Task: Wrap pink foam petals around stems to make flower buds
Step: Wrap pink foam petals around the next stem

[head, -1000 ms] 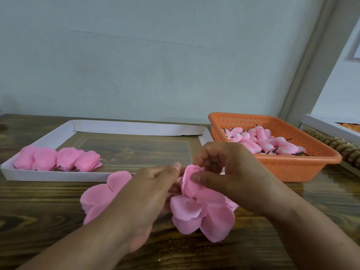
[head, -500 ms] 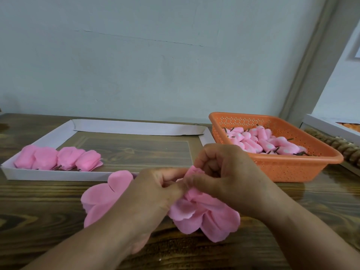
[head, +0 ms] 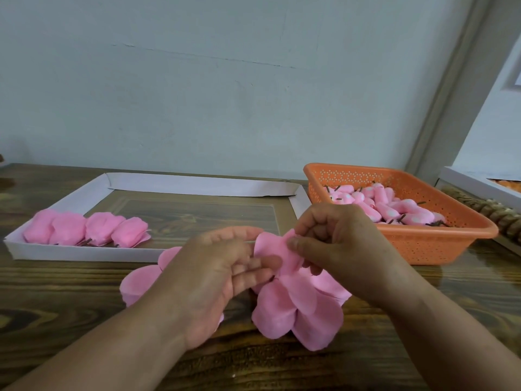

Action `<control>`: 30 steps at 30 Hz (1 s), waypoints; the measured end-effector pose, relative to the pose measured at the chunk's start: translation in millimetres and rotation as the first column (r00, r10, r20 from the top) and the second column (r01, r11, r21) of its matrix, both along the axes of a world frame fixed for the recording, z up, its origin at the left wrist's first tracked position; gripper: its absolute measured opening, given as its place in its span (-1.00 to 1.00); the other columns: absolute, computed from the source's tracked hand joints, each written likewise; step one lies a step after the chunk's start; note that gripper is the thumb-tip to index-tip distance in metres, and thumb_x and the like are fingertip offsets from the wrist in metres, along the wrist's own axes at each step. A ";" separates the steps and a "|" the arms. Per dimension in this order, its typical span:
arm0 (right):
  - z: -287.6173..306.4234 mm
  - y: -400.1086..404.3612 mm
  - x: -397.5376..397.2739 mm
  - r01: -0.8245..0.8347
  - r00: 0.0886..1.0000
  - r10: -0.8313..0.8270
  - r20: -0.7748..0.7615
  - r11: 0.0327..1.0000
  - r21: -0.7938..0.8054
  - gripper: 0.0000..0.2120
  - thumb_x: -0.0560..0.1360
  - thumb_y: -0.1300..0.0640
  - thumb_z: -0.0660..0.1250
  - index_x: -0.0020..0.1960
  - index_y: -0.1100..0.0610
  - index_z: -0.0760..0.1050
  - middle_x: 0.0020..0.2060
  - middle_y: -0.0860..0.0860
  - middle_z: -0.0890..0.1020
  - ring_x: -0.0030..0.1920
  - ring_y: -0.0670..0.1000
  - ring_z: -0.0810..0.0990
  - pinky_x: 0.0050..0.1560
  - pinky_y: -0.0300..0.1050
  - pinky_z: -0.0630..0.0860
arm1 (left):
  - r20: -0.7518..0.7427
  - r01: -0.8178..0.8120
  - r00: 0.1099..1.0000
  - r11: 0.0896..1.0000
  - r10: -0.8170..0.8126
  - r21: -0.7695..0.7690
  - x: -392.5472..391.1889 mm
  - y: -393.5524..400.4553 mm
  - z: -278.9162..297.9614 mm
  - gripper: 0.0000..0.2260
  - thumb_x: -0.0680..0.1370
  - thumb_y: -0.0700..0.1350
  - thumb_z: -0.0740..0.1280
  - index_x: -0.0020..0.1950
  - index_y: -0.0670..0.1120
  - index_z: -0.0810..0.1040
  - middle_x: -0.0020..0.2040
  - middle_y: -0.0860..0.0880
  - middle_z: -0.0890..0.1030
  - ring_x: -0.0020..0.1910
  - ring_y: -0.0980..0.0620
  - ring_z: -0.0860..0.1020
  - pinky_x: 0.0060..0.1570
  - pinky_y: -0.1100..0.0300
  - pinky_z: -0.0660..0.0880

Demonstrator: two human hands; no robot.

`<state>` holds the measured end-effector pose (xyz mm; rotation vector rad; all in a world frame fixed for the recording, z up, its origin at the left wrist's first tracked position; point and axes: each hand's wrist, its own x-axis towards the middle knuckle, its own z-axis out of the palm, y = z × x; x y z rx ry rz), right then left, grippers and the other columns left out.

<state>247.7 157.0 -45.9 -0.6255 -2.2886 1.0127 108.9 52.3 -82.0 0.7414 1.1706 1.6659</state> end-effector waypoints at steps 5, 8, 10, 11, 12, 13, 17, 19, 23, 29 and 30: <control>0.8 -1.9 0.5 -0.041 0.999 0.041 0.005 0.999 -0.020 -0.95 0.45 0.35 0.37 -0.18 0.28 0.52 -0.47 0.11 0.59 -0.52 -0.10 0.50 -0.45 -0.28 0.46 | -0.286 -0.103 0.954 0.994 0.091 -0.024 0.6 0.7 -3.0 -0.77 0.51 -0.34 0.32 -0.25 -0.10 0.66 -0.36 -0.13 0.65 -0.40 0.02 0.56 -0.47 0.28 0.50; 2.1 -2.9 0.8 -0.050 0.999 0.050 0.011 0.999 -0.011 -0.96 0.45 0.35 0.37 -0.17 0.29 0.52 -0.44 0.16 0.60 -0.50 -0.08 0.50 -0.43 -0.26 0.47 | -0.439 -0.085 0.894 0.996 0.090 0.032 -2.9 -0.1 0.2 -0.73 0.50 -0.28 0.34 -0.30 0.04 0.65 -0.42 -0.07 0.60 -0.47 0.08 0.50 -0.48 0.32 0.44; 3.2 -2.3 1.9 -0.058 0.998 0.058 0.009 0.998 -0.014 -0.96 0.46 0.34 0.37 -0.16 0.30 0.52 -0.42 0.19 0.61 -0.48 -0.06 0.51 -0.41 -0.22 0.48 | -0.512 -0.016 0.856 0.993 0.075 0.118 -4.6 -1.8 4.7 -0.86 0.44 -0.16 0.40 -0.27 0.07 0.64 -0.35 -0.17 0.60 -0.43 0.05 0.47 -0.46 0.31 0.42; 3.7 -2.3 2.4 -0.067 0.998 0.067 0.010 0.998 -0.014 -0.96 0.46 0.33 0.37 -0.15 0.29 0.52 -0.41 0.19 0.62 -0.47 -0.04 0.52 -0.40 -0.19 0.49 | -0.536 0.034 0.843 0.990 0.045 0.136 -4.6 -2.9 7.4 -0.97 0.39 -0.06 0.42 -0.25 0.07 0.64 -0.25 -0.24 0.60 -0.40 0.01 0.45 -0.44 0.28 0.40; 4.0 -3.0 3.0 -0.083 0.996 0.083 0.012 0.996 -0.015 -0.96 0.46 0.32 0.37 -0.15 0.28 0.53 -0.41 0.18 0.62 -0.47 -0.03 0.53 -0.38 -0.18 0.50 | -0.577 0.065 0.816 0.987 0.031 0.145 -5.2 -3.6 7.9 -0.96 0.36 0.02 0.45 -0.24 0.08 0.64 -0.15 -0.29 0.58 -0.36 -0.01 0.45 -0.42 0.26 0.39; 4.3 -4.7 3.1 -0.108 0.994 0.108 0.018 0.994 -0.020 -0.96 0.46 0.31 0.37 -0.16 0.26 0.53 -0.41 0.16 0.62 -0.46 -0.03 0.53 -0.38 -0.18 0.50 | -0.618 0.086 0.786 0.986 0.019 0.140 -6.1 -3.7 6.4 -0.93 0.38 0.05 0.48 -0.24 0.10 0.63 -0.09 -0.29 0.56 -0.33 -0.02 0.45 -0.39 0.26 0.39; 4.0 -10.5 2.5 -0.188 0.982 0.189 0.028 0.981 -0.042 -0.91 0.47 0.33 0.35 -0.18 0.19 0.54 -0.39 0.20 0.62 -0.43 -0.01 0.54 -0.37 -0.20 0.51 | -0.643 0.069 0.764 0.984 0.052 0.162 -5.8 -3.1 5.0 -0.88 0.41 0.13 0.42 -0.23 0.12 0.62 -0.10 -0.29 0.56 -0.30 0.01 0.48 -0.33 0.23 0.40; 4.6 -10.1 2.5 -0.184 0.983 0.185 0.013 0.981 -0.057 -0.93 0.47 0.33 0.35 -0.18 0.22 0.53 -0.39 0.20 0.62 -0.44 -0.02 0.54 -0.37 -0.21 0.51 | -0.632 0.017 0.769 0.985 0.099 0.175 -4.4 -3.2 3.7 -0.85 0.30 0.15 0.37 -0.22 0.13 0.61 -0.21 -0.27 0.59 -0.34 -0.02 0.50 -0.32 0.17 0.42; 2.5 -12.3 -0.7 -0.144 0.990 0.143 -0.023 0.985 -0.090 -0.91 0.46 0.31 0.37 -0.22 0.20 0.52 -0.42 0.15 0.63 -0.46 -0.03 0.55 -0.38 -0.19 0.52 | -0.696 -0.191 0.635 0.942 0.334 0.277 1.4 -2.2 0.5 -0.97 0.37 -0.05 0.41 -0.23 0.09 0.60 -0.28 0.00 0.58 -0.44 0.08 0.50 -0.44 0.37 0.42; -4.5 -15.0 -6.8 -0.047 0.995 0.031 -0.096 0.985 -0.165 -0.86 0.44 0.31 0.39 -0.28 0.17 0.51 -0.56 0.01 0.56 -0.54 -0.07 0.52 -0.45 -0.22 0.48 | -0.758 -0.271 0.504 0.909 0.415 0.317 7.6 -3.6 -4.7 -0.92 0.43 -0.06 0.36 -0.28 0.06 0.59 -0.34 0.13 0.60 -0.37 0.17 0.54 -0.41 0.38 0.43; -4.7 -14.5 -6.9 -0.024 0.994 0.006 -0.108 0.984 -0.174 -0.85 0.43 0.32 0.39 -0.28 0.18 0.51 -0.57 0.01 0.56 -0.54 -0.07 0.51 -0.46 -0.23 0.47 | -0.783 -0.260 0.475 0.914 0.401 0.311 8.5 -4.2 -5.7 -0.90 0.43 -0.05 0.32 -0.24 0.09 0.61 -0.32 0.16 0.61 -0.31 0.19 0.56 -0.34 0.40 0.44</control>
